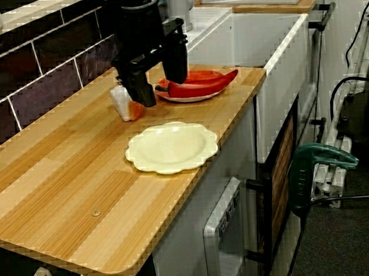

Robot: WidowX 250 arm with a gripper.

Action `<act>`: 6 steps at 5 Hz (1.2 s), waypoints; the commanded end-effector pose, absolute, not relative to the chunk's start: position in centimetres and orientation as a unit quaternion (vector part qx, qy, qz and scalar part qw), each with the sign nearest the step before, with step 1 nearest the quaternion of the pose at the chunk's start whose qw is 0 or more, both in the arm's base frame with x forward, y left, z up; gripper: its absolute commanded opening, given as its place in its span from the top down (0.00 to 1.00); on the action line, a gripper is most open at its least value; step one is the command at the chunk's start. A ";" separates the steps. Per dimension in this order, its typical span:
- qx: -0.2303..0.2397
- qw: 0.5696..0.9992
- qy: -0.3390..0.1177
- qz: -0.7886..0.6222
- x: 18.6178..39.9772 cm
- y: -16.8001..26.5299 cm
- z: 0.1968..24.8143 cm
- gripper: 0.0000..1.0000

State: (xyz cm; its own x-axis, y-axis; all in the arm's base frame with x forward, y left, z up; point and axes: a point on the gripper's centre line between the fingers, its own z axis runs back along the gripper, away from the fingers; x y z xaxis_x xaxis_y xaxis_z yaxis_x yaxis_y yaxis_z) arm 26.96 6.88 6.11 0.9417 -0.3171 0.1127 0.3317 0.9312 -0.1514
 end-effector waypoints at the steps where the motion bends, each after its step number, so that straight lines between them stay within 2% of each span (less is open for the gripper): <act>1: -0.083 0.988 -0.071 -0.105 24.9 4.2 6.9 0.00; 2: -0.102 0.991 -0.075 -0.039 24.5 3.6 7.3 0.00; 3: -0.096 0.991 -0.088 0.012 24.5 2.9 7.4 0.00; 4: -0.088 0.990 -0.105 0.041 24.5 2.2 7.2 0.00; 6: -0.099 0.989 -0.100 0.053 25.1 1.8 6.6 0.00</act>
State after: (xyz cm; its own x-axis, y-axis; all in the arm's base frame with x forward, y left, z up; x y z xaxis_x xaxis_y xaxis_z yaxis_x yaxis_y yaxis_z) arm 24.45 1.65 6.09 0.9801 0.1324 0.1478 -0.0994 0.9722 -0.2118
